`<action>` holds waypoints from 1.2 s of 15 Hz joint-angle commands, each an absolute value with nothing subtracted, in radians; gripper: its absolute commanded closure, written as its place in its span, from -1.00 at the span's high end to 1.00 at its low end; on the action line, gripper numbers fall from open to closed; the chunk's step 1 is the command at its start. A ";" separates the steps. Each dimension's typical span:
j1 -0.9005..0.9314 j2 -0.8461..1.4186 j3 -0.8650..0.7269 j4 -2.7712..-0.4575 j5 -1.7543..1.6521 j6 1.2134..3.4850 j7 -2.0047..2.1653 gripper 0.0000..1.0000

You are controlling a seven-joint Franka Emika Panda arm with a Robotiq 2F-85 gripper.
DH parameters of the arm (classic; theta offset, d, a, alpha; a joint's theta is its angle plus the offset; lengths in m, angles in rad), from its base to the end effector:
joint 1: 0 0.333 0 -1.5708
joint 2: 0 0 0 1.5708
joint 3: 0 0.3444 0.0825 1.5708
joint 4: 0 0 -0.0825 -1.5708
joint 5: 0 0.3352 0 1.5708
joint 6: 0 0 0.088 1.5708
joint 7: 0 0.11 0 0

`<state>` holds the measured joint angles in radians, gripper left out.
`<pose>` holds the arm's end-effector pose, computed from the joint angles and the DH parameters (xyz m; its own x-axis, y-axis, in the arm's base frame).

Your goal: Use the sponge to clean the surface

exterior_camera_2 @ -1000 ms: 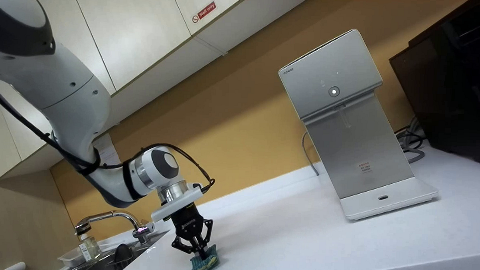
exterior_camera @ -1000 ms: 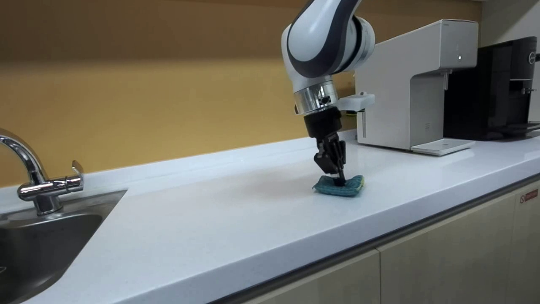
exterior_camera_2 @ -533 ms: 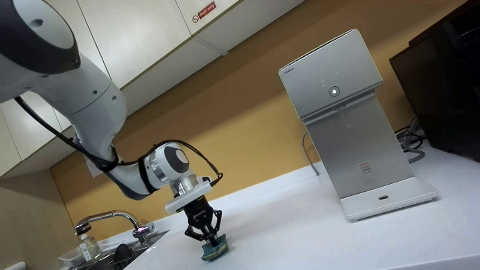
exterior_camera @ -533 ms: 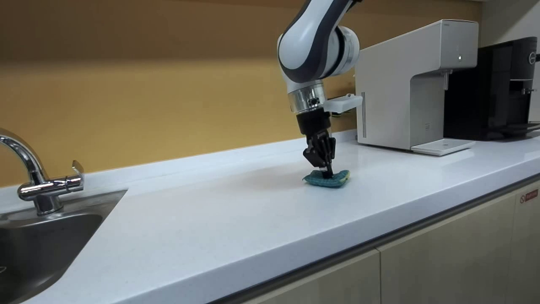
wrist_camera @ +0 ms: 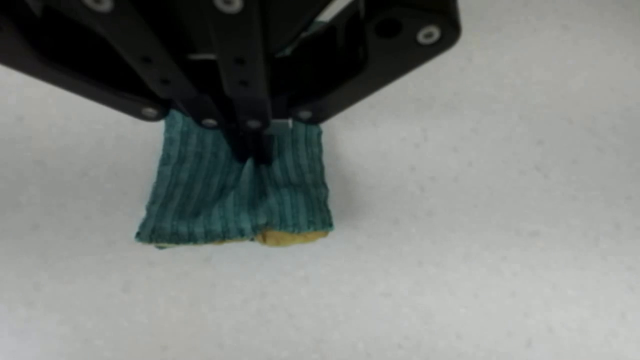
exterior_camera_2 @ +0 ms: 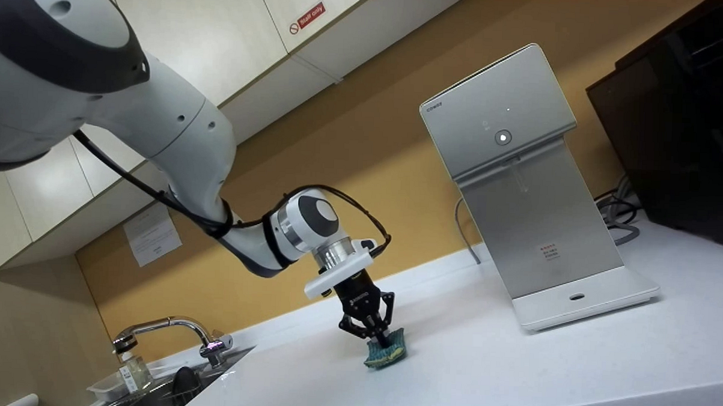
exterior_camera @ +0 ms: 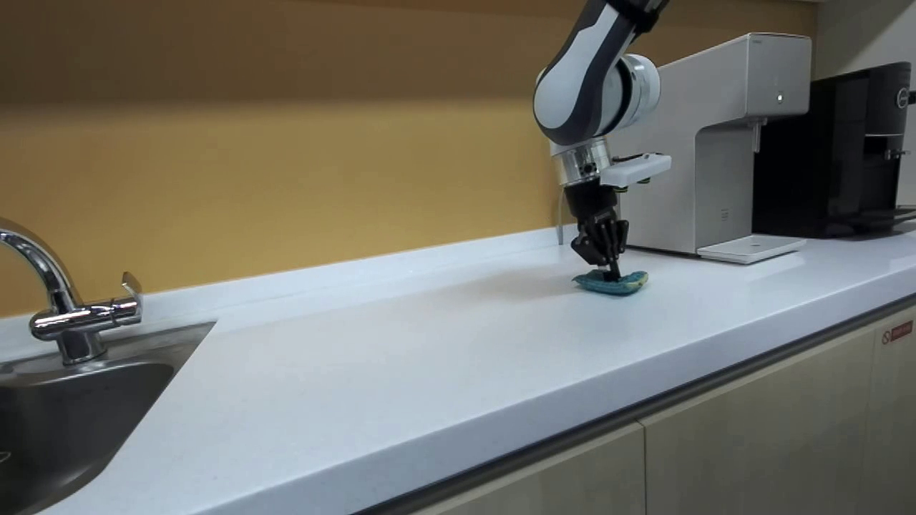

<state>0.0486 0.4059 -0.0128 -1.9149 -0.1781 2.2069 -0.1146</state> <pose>0.5884 0.0153 0.3299 0.9582 0.2519 -0.1356 0.2682 -0.9559 0.1199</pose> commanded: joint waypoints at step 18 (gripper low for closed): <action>0.112 0.174 0.112 -2.347 -0.232 2.188 -0.193 -0.99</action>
<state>0.0755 0.1322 0.0716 -2.3258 -0.2383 2.1627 -0.1852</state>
